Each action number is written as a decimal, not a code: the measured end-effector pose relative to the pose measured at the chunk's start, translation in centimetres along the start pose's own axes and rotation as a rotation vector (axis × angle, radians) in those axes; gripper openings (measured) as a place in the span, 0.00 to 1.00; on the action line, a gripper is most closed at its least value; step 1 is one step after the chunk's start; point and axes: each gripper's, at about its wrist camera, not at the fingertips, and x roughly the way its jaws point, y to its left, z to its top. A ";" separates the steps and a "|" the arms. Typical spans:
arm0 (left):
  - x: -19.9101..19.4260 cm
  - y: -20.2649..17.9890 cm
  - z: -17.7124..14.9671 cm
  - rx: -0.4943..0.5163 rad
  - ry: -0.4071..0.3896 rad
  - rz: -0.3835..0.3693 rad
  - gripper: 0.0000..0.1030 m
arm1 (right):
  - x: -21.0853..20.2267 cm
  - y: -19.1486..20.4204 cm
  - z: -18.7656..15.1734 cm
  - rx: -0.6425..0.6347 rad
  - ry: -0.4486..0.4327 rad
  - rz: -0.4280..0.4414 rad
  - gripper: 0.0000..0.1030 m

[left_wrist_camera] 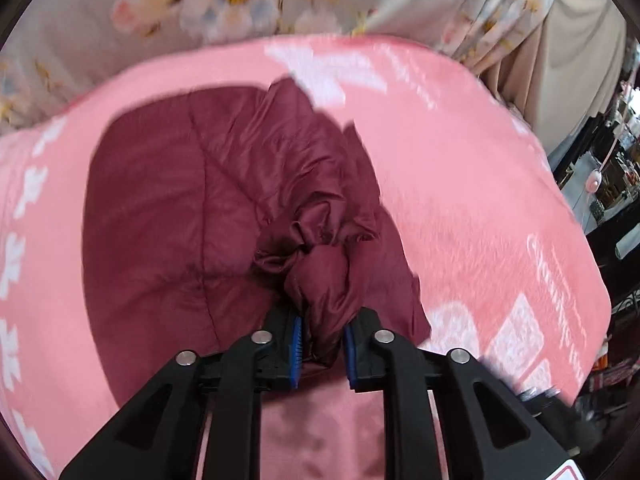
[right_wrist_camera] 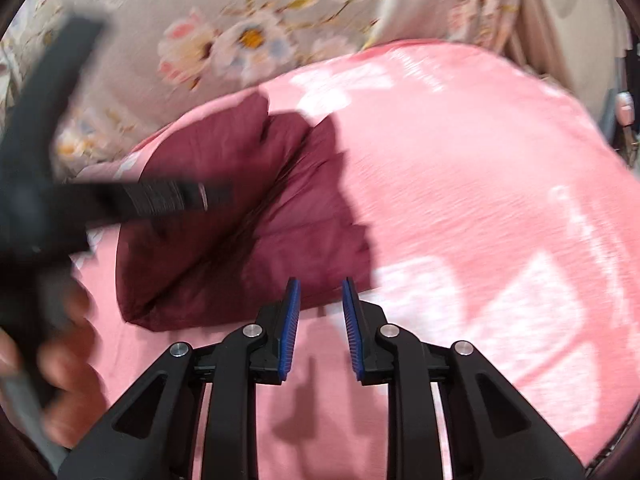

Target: Fold large clothes

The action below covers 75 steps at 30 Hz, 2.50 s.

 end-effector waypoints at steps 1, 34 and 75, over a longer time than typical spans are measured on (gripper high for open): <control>-0.8 0.2 -0.3 -0.015 -0.002 -0.030 0.25 | -0.8 -0.4 0.4 -0.002 -0.018 -0.011 0.23; -0.5 8.9 -3.4 -0.180 0.070 0.166 0.58 | 6.6 0.2 2.4 -0.014 0.118 0.063 0.07; -1.8 10.7 11.8 -0.135 -0.135 0.215 0.60 | 10.4 -3.0 15.8 0.250 0.036 0.158 0.47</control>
